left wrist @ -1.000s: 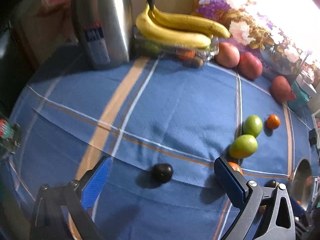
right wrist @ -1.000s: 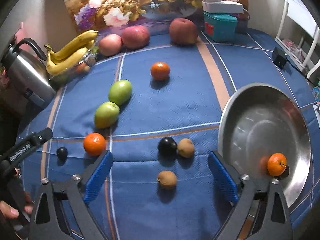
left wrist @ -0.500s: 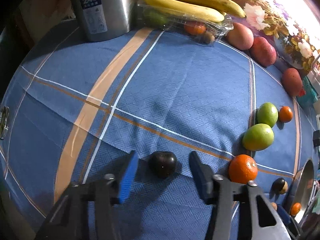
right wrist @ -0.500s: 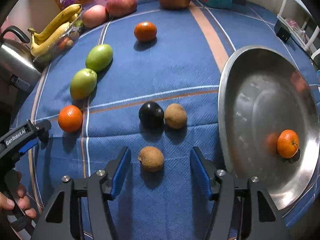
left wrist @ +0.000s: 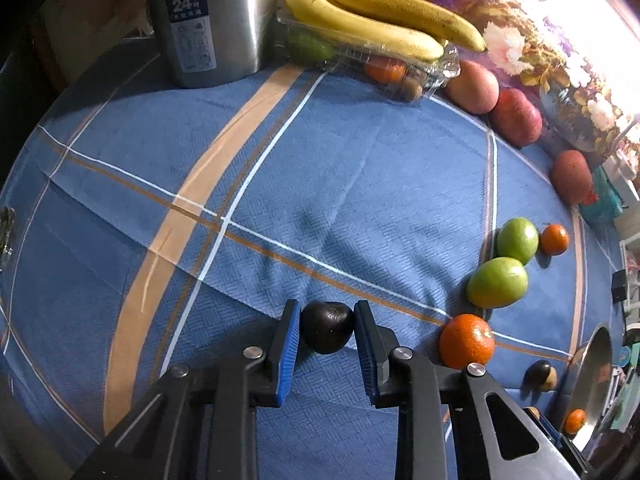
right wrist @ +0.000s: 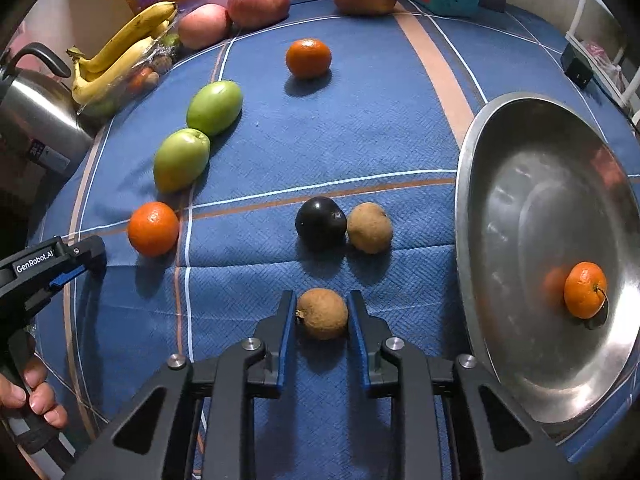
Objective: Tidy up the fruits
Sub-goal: 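Grasp a black plum with the left tool while the right tool grasps a brown kiwi, then carry the black plum with the left tool while the right tool carries the kiwi over the bowl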
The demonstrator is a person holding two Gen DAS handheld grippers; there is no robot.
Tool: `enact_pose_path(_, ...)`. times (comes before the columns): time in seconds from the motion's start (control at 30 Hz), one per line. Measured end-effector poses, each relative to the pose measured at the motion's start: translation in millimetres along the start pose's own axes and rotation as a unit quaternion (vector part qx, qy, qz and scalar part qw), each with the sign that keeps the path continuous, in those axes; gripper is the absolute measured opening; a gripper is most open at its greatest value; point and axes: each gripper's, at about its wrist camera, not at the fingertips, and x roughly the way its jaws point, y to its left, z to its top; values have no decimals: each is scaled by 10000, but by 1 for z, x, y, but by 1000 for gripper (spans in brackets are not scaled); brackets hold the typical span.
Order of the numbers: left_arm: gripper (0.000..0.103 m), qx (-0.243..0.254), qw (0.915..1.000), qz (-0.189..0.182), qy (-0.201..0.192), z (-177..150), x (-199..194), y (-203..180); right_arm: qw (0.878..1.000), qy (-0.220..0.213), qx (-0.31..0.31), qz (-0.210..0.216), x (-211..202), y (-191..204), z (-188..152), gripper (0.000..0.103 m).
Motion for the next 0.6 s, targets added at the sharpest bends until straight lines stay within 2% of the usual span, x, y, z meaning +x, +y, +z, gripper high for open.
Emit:
enact_pose_path(0.23,29,-102,9996,-139,-223,2,-19,3,9991,-344,88,219,-21,0,3,26)
enact_pose_path(0.4,29,-108,9991,-163,-376,2,-30,0,9980,-580,129,234,-36,-4,6,26)
enact_pose_path(0.6,29,-81,9991,-185,-377,-1,-34,-8,9976,-644,218,152,-45,-10,4,26)
